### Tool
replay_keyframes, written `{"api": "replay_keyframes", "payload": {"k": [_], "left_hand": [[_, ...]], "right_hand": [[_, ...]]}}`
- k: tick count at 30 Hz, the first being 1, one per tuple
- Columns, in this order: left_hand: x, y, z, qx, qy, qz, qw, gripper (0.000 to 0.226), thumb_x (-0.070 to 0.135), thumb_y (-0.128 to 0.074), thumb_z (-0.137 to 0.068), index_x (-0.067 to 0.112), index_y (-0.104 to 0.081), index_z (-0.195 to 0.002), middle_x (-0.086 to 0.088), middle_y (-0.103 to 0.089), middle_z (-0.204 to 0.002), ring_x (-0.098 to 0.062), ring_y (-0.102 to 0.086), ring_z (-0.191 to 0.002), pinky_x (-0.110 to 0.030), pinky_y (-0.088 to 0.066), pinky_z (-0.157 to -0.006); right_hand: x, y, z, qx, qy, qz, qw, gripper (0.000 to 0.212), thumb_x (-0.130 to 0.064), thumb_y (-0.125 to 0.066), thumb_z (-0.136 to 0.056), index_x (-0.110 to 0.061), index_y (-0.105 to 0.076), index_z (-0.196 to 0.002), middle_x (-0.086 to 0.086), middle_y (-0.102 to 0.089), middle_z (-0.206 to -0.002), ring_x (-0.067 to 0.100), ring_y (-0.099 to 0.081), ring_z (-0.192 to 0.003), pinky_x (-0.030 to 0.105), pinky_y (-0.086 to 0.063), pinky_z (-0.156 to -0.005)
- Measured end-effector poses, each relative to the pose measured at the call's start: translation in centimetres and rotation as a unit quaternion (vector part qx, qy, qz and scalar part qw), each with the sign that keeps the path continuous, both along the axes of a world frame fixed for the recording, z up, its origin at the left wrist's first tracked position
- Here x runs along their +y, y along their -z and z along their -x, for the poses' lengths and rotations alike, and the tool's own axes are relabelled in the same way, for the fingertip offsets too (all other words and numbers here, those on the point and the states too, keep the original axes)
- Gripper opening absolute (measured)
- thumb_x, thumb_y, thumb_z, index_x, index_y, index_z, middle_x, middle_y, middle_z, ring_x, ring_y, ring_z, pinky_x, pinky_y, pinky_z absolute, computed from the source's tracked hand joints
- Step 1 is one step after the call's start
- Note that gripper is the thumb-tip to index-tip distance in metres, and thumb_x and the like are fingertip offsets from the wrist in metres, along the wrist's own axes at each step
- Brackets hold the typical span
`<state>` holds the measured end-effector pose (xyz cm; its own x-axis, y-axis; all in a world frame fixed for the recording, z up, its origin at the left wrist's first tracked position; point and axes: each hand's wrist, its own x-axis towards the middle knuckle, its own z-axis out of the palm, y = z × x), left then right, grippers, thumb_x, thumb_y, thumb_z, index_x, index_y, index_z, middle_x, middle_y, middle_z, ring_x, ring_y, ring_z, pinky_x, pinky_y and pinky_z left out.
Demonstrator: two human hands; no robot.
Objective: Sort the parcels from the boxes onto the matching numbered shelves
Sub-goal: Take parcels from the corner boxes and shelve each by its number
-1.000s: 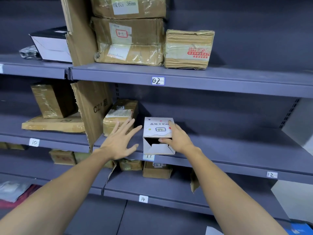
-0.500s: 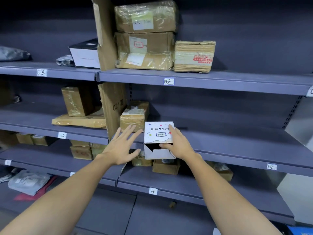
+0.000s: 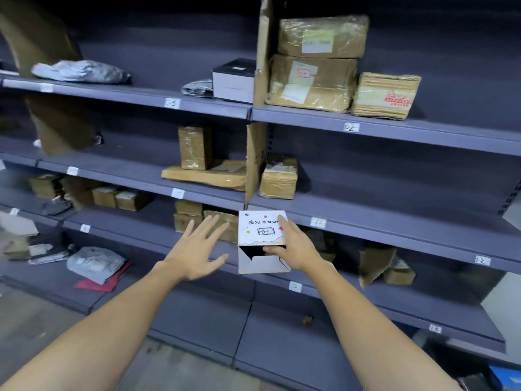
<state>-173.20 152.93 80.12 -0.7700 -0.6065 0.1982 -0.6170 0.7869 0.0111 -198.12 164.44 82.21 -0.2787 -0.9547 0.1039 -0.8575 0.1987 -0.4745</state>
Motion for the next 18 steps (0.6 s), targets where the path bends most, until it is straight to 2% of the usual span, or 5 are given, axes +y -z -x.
{"api": "replay_keyframes", "payload": {"k": [10, 18], "left_hand": [[-1.8, 0.7, -10.0, 0.022, -0.057, -0.009, 0.998, 0.09, 0.073, -0.012, -0.081, 0.029, -0.003, -0.16, -0.002, 0.004, -0.168, -0.018, 0.007, -0.154, -0.045, 0.005, -0.124], [-6.6, 1.5, -14.7, 0.026, -0.093, -0.012, 0.995, 0.09, 0.073, -0.013, -0.082, 0.029, -0.005, -0.16, -0.002, 0.004, -0.167, -0.019, 0.006, -0.154, -0.046, 0.006, -0.124]], "right_hand": [[-3.8, -0.1, -8.6, 0.019, -0.049, -0.01, 0.999, 0.097, -0.047, -0.069, -0.09, -0.018, -0.008, -0.16, 0.001, -0.027, -0.159, 0.025, -0.043, -0.134, 0.046, -0.042, -0.106], [-10.3, 0.9, -12.8, 0.023, -0.089, -0.018, 0.996, 0.097, -0.047, -0.068, -0.091, -0.019, -0.008, -0.16, 0.0, -0.022, -0.163, 0.027, -0.039, -0.138, 0.048, -0.036, -0.11]]}}
